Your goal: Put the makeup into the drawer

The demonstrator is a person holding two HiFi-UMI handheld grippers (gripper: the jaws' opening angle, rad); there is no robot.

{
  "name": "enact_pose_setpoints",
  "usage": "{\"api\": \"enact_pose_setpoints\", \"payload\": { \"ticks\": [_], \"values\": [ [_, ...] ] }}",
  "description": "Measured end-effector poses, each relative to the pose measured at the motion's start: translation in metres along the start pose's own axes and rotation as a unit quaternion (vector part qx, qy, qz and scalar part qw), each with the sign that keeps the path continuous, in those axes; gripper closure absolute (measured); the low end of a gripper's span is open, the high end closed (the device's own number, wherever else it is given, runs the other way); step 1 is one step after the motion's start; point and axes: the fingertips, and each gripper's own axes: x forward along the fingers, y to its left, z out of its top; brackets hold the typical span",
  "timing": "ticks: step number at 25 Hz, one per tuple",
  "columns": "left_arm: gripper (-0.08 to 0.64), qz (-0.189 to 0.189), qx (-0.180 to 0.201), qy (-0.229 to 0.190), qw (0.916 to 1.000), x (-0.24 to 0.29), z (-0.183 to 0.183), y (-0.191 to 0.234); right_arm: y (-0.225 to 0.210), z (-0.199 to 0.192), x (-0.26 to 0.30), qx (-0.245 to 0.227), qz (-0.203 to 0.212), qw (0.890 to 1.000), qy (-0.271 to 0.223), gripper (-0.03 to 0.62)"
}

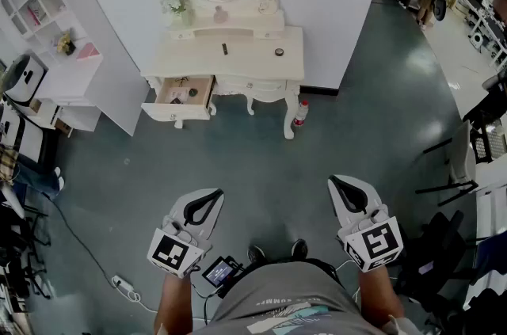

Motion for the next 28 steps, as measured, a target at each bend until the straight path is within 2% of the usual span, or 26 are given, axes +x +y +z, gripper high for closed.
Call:
{"api": "enact_pose_setpoints", "payload": {
  "ticks": [7,12,19,23,28],
  "values": [
    [0.557,-0.002,-0.012,0.002,0.9999,-0.015,-0.008,0.008,0.014,0.0,0.003,0.0,-0.007,1.0,0.001,0.592],
    [0.557,-0.003,-0.006,-0.002,1.0,-0.025,-0.012,0.019,0.025,0.001,0.01,0.002,-0.012,1.0,0.003,0.592],
    [0.557,-0.007,-0.013,-0.008,0.9999,-0.036,-0.018,0.032,0.037,0.01,0.021,0.031,-0.006,0.999,-0.011,0.591],
    [0.557,-0.012,-0.018,-0.006,0.9997,-0.026,-0.023,0.032,0.029,0.007,0.029,0.034,-0.003,0.999,-0.011,0.591],
    [0.557,-0.001,-0.027,0.01,0.9996,-0.006,-0.028,0.044,0.005,0.004,0.055,0.039,0.003,0.999,-0.008,0.591]
  ]
}}
